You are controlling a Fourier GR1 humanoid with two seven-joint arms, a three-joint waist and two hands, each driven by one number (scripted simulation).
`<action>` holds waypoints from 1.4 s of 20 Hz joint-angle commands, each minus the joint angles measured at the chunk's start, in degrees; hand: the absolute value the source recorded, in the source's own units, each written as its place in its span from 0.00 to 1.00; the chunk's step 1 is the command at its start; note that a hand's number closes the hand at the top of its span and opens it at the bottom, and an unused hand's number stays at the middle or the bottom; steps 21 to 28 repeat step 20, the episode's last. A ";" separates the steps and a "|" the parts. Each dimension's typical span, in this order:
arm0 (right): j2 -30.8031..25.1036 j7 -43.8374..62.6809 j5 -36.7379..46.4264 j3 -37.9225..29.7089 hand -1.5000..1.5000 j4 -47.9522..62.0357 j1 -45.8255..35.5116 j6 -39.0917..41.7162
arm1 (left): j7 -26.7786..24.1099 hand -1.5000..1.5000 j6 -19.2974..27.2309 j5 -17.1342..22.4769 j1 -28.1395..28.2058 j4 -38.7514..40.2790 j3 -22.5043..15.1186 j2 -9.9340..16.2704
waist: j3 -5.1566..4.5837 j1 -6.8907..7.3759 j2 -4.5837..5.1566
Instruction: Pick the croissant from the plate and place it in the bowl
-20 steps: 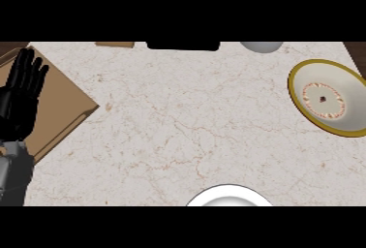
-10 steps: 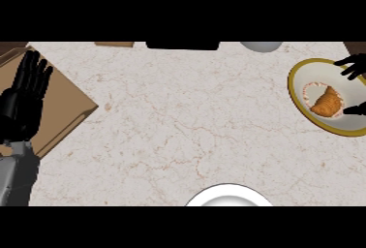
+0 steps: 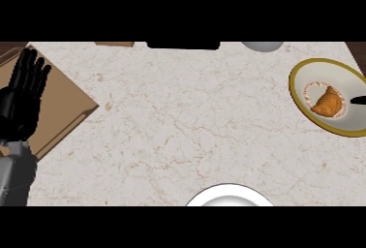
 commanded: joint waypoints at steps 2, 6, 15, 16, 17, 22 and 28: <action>-5.48 0.48 -5.10 -6.25 0.00 3.40 -0.28 -0.03 | -3.08 0.50 -0.28 -0.57 1.58 1.78 -0.90 -1.92 | 0.03 0.11 0.40; -10.14 4.78 -7.66 -9.25 0.00 6.16 -0.82 2.27 | 1.29 0.50 -0.82 0.54 -0.79 -1.17 -0.42 0.15 | 0.22 1.27 0.65; -16.23 -0.43 -11.14 -12.93 0.00 7.80 6.86 10.96 | 0.18 0.50 -0.14 0.73 -1.65 -0.36 1.25 0.72 | 0.63 0.53 1.16; -17.57 0.64 -11.49 -13.27 0.00 7.33 5.55 12.01 | -0.16 0.50 0.65 -0.49 -0.84 -0.24 -0.54 -1.06 | 0.64 0.78 1.27; -17.06 -0.87 -11.63 -13.43 0.00 7.64 7.74 12.02 | -1.64 0.50 -0.62 0.45 1.00 -0.89 -0.10 -1.04 | 0.68 1.12 1.20; -17.35 -1.97 -11.81 -13.59 0.00 7.15 9.57 13.79 | 0.48 0.50 0.05 0.72 -0.31 -1.57 0.13 -0.72 | 0.91 0.82 1.15; -17.35 -1.97 -11.81 -13.59 0.00 7.15 9.57 13.79 | 0.48 0.50 0.05 0.72 -0.31 -1.57 0.13 -0.72 | 0.91 0.82 1.15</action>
